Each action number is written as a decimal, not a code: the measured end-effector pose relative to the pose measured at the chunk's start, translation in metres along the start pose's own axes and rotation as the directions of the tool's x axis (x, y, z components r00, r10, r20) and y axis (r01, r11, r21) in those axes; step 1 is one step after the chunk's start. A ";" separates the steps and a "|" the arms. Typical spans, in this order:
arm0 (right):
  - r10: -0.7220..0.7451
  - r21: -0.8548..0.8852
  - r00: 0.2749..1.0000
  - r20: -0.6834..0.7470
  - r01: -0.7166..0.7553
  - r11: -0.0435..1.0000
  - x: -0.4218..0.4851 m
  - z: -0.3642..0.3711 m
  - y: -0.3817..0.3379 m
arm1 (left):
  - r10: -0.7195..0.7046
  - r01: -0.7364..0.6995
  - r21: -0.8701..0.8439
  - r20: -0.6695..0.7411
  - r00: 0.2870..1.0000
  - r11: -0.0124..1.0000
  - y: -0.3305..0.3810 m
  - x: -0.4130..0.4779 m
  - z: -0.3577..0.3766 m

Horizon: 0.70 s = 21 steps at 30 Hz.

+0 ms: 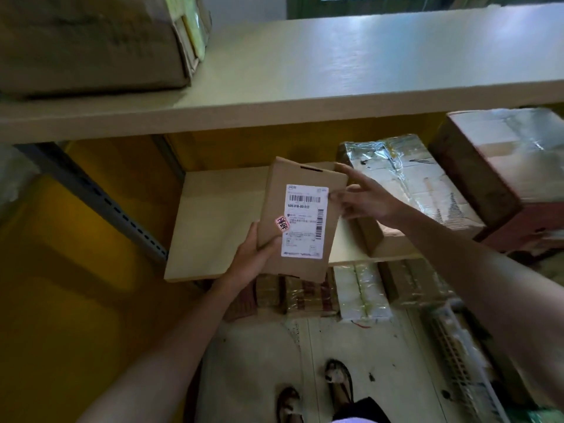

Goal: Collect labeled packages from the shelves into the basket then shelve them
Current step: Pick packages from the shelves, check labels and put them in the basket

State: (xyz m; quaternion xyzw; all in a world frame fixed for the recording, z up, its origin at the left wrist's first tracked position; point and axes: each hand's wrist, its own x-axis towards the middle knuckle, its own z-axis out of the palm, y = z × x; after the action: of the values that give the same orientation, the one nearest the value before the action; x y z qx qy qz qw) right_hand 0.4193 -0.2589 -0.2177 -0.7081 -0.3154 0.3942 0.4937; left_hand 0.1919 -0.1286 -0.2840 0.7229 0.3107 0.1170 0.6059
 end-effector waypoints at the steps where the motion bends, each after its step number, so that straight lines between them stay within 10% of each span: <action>1: 0.013 -0.019 1.000 0.007 -0.013 1.000 -0.002 0.002 0.002 | -0.006 0.007 -0.027 0.029 1.000 1.000 0.000 -0.001 0.001; 14: 0.233 0.321 0.939 -0.253 -0.146 0.936 -0.070 -0.006 0.080 | -0.161 0.146 0.137 0.100 0.982 0.980 -0.026 0.006 0.041; 21: 0.393 0.530 0.789 -0.473 -0.101 0.842 -0.159 -0.063 0.147 | -0.064 -0.044 0.284 0.361 0.930 0.958 0.001 0.008 0.146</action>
State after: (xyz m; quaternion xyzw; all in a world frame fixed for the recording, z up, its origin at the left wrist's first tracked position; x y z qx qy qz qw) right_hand 0.4048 -0.4661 -0.3052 -0.6838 0.0509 0.2954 0.6653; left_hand 0.2781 -0.2408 -0.3197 0.8105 0.2096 -0.0695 0.5425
